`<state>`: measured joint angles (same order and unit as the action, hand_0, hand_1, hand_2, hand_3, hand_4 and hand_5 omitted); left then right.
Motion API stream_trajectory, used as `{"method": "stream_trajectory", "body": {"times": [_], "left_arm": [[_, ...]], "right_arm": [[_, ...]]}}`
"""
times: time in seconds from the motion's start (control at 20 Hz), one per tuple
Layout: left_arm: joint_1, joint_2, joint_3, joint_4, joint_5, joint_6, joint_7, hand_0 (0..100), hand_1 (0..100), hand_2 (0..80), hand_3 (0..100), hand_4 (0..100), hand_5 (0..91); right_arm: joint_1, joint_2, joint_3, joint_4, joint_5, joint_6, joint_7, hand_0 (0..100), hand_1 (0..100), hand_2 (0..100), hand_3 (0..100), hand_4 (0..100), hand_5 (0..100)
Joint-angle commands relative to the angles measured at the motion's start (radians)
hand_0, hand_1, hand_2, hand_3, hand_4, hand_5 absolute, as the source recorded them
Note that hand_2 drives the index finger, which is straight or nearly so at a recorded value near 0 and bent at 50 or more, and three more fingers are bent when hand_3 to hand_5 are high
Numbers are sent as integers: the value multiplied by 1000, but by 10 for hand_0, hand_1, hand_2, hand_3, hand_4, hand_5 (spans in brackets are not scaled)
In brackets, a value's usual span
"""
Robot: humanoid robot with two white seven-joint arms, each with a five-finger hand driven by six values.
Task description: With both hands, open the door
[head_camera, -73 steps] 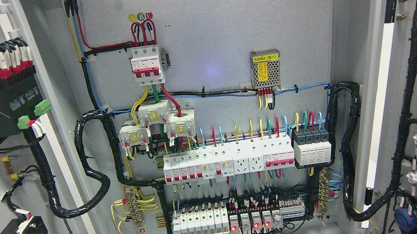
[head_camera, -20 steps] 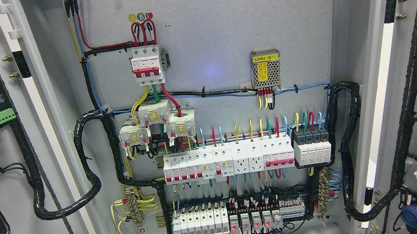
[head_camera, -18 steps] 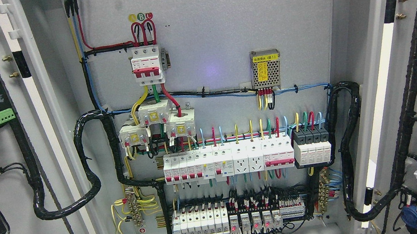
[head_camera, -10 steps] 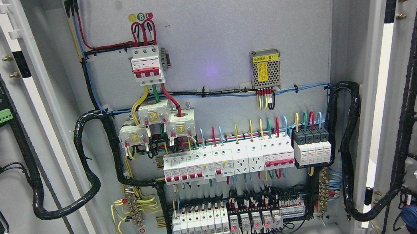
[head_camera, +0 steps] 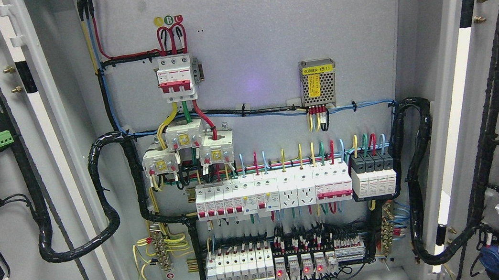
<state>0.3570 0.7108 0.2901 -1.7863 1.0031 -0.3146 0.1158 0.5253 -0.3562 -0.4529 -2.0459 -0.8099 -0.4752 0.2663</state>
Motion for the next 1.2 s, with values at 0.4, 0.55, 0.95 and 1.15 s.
{"method": "stream_trajectory", "body": {"times": [0.4, 0.55, 0.95, 1.15], "left_arm": [[-7, 16, 6, -2, 28, 0, 1, 0, 0, 0, 0, 0, 0], [10, 15, 3, -36, 28, -1, 1, 0, 0, 0, 0, 0, 0], [17, 4, -14, -90, 19, 0, 1, 0, 0, 0, 0, 0, 0], [29, 3, -35, -123, 17, 0, -1, 0, 0, 0, 0, 0, 0]], "right_arm": [[-2, -7, 51, -43, 2, -3, 1, 191, 0, 0, 0, 0, 0], [-5, -32, 51, -43, 2, -5, 1, 191, 0, 0, 0, 0, 0], [-16, -36, 80, -43, 2, -5, 2, 191, 0, 0, 0, 0, 0], [-18, -43, 94, -43, 3, -5, 4, 191, 0, 0, 0, 0, 0]]}}
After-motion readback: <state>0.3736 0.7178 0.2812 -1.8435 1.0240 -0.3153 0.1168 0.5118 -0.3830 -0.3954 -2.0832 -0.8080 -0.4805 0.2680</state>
